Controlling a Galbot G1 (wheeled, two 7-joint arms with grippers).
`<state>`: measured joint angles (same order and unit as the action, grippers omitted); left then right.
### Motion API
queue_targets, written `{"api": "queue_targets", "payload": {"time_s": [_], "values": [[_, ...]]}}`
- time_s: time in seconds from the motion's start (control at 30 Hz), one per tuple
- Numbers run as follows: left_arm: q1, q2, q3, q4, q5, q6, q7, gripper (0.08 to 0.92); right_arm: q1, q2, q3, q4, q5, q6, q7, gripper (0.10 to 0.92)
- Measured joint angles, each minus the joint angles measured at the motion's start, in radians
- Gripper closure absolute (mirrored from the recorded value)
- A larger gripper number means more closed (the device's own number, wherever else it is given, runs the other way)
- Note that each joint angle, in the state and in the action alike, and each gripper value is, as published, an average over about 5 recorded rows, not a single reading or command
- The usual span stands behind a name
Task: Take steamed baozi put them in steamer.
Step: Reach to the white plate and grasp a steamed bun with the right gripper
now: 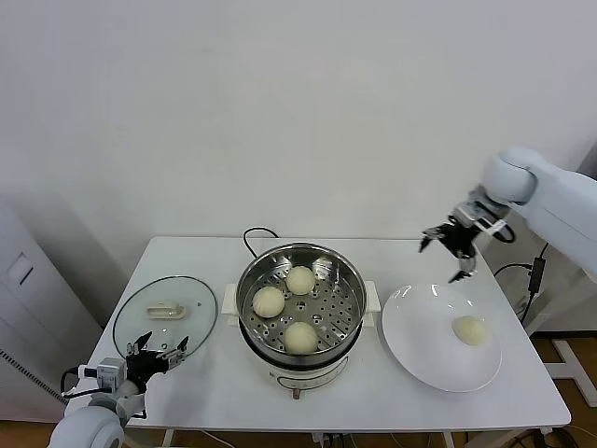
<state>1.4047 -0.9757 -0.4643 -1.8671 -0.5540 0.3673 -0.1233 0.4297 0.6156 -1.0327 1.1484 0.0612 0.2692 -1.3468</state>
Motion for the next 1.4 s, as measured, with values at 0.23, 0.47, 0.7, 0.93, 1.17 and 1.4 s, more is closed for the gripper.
{"api": "queue_targets", "payload": {"time_s": [0.23, 0.47, 0.7, 0.93, 1.17, 1.4], "values": [[-0.004, -0.002, 0.000, 0.000, 0.000, 0.000, 0.000, 0.177, -0.100, -0.028, 0.049, -0.069, -0.053, 0.008, 0.005, 0.203], [-0.004, -0.005, -0.001, -0.002, -0.001, 0.000, 0.000, 0.177, -0.216, -0.028, 0.125, -0.124, -0.111, 0.009, 0.038, 0.203], [0.000, -0.006, -0.001, -0.001, 0.000, 0.000, 0.000, 0.177, -0.312, -0.011, 0.191, -0.172, -0.152, -0.013, 0.090, 0.203], [0.001, -0.010, 0.000, -0.001, 0.001, 0.000, 0.000, 0.177, -0.379, 0.014, 0.243, -0.212, -0.199, -0.030, 0.136, 0.203], [0.003, -0.012, 0.001, -0.002, 0.003, 0.001, 0.000, 0.177, -0.432, 0.037, 0.278, -0.238, -0.235, -0.044, 0.163, 0.203], [0.004, -0.012, 0.002, -0.002, 0.005, 0.002, 0.000, 0.177, -0.475, 0.057, 0.315, -0.261, -0.272, -0.047, 0.178, 0.215]]}}
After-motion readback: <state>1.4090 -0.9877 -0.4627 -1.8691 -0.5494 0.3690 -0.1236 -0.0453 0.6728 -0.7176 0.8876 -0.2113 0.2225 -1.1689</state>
